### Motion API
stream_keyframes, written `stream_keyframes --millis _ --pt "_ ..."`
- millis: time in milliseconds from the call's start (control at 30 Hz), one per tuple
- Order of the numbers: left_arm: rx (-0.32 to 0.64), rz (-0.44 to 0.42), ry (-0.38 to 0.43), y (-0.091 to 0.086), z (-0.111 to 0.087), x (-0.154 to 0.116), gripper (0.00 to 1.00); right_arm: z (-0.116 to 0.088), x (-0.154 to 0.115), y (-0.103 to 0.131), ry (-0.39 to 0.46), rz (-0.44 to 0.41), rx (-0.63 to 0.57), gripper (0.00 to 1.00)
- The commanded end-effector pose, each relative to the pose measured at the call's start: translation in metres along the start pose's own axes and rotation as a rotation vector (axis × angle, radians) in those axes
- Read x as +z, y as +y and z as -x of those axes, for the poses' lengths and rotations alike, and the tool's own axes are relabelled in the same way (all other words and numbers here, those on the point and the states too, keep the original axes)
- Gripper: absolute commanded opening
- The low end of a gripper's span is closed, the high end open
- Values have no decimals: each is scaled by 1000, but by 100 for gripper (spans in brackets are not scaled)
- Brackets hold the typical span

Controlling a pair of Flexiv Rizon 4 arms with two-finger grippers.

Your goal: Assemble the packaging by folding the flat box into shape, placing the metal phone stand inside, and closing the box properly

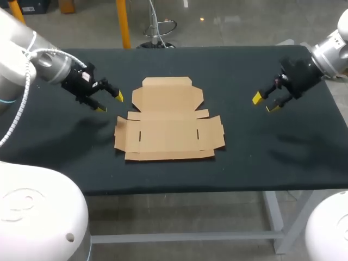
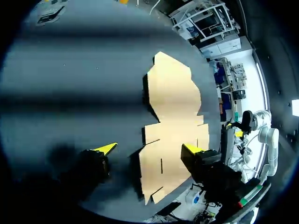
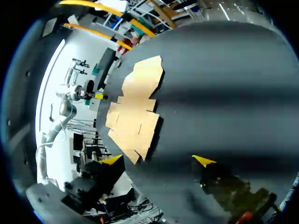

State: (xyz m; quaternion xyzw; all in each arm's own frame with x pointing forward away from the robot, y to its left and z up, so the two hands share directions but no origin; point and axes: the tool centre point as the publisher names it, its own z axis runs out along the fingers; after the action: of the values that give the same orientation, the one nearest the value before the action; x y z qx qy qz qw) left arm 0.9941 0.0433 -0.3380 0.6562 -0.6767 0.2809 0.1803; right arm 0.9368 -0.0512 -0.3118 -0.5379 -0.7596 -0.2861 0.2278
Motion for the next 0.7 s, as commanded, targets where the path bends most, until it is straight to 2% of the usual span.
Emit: stream_keyframes --millis 33,200,267,300,367,533,567,633,667,700 --pt "-19 -54 -77 8 -11 -22 100 3 10 25 22 -35 -23 100" --pt "-47 -67 -102 5 -12 -27 100 4 22 51 34 -16 -58 100" --pt "-60 -76 -111 5 -13 -29 100 4 27 58 -9 42 -58 100" --pt "-70 -83 -115 5 -14 -29 100 4 29 61 -2 56 -62 100" --pt "-86 -89 -120 5 -15 -30 100 4 34 67 -11 93 -40 100" --pt "-119 -118 -128 6 -17 -30 100 0 43 75 6 101 44 100" --pt "-126 -127 -129 6 -17 -30 96 -1 45 75 -9 103 69 100" --pt "-137 -134 -129 5 -15 -30 54 -2 49 77 -36 111 115 100" --pt "-150 -143 -129 5 -14 -29 26 -3 50 77 -44 116 156 94" --pt "-154 -146 -129 5 -14 -29 4 -2 51 77 -62 128 186 75"
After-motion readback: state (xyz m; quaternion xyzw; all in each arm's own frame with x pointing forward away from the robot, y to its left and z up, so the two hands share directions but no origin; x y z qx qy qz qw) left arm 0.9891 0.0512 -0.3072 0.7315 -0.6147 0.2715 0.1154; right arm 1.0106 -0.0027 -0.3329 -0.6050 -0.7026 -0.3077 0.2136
